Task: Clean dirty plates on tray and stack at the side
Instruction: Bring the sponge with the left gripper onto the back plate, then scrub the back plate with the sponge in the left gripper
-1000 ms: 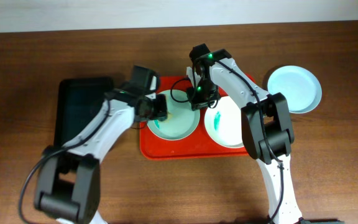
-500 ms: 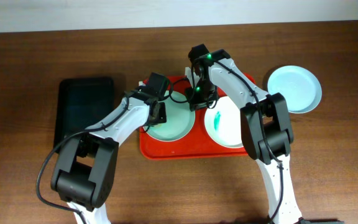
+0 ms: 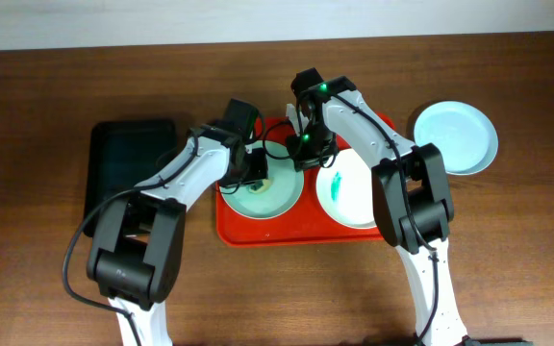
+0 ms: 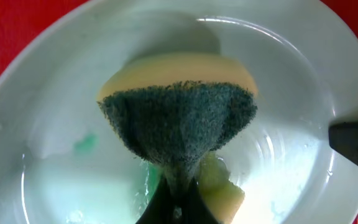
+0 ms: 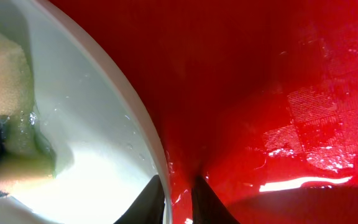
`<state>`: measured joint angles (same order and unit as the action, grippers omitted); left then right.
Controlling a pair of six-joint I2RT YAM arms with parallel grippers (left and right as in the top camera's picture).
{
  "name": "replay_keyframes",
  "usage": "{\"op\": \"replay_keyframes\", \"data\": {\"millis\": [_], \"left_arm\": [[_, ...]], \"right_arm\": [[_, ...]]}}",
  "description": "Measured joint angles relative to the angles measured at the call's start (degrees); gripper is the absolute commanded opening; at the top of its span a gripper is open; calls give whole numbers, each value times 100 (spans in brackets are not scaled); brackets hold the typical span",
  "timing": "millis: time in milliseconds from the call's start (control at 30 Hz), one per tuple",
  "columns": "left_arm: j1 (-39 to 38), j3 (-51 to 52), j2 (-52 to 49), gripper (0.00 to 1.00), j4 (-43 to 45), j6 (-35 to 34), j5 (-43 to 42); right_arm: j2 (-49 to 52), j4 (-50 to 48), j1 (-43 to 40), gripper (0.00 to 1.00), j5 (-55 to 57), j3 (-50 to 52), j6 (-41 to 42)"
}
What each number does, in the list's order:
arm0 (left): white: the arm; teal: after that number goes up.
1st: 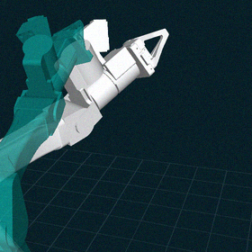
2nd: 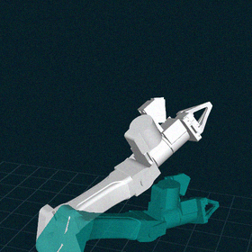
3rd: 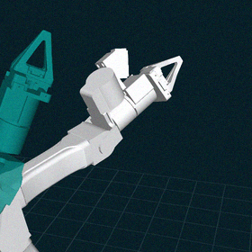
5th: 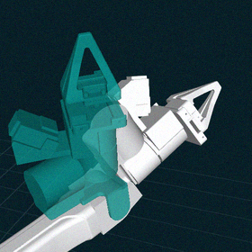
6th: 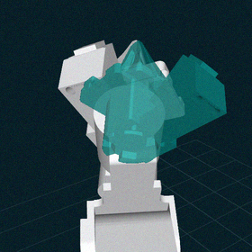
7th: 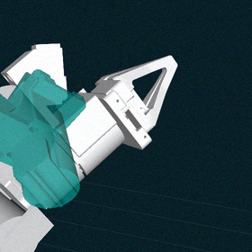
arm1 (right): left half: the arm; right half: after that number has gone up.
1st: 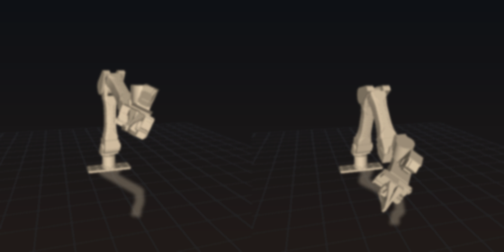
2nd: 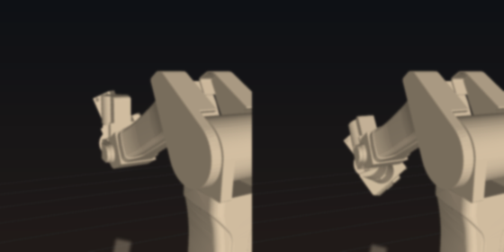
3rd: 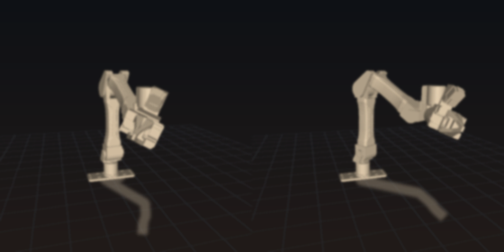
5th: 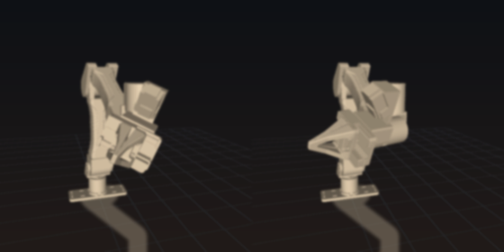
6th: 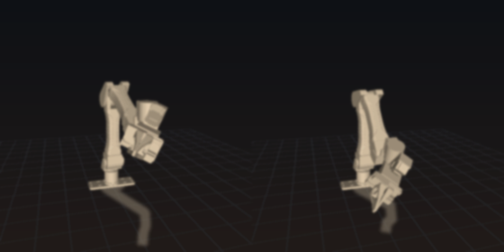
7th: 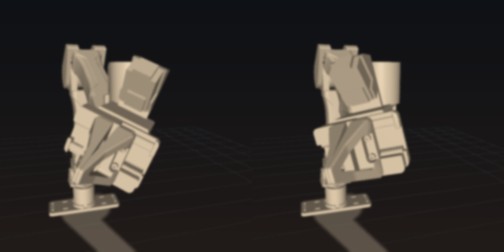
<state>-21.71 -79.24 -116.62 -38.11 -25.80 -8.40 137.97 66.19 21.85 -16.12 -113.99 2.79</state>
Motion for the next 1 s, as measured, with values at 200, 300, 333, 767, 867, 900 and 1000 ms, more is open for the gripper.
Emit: {"op": "replay_keyframes", "data": {"millis": [200, 300, 333, 767, 867, 900, 1000], "left_arm": [[-142, -179, -70, 0, -490, 0, 1698], [-144, -317, -138, 0, -898, 2, 2708], [-160, -413, -170, 0, -1012, 2, 2800], [1943, -1355, 859, 0, -2326, -2, 1991], [2406, -1333, 859, 0, -2341, -2, 1930], [2487, -1333, 859, 0, -2356, -2, 1928], [2636, -1327, 859, 0, -2363, -2, 1926]], "right_arm": [[0, -20, 7, 4, -101, 0, -7], [0, -48, 31, 4, -157, 0, 2], [0, -50, 35, 4, -160, 0, 2], [-404, 828, 616, 4, 2983, -1086, -11], [-603, 1204, 1429, 4, 5243, -1637, -35], [-616, 1268, 1692, 4, 6037, -1687, -48], [-616, 1316, 2555, 4, 8590, -1700, -136]]}}
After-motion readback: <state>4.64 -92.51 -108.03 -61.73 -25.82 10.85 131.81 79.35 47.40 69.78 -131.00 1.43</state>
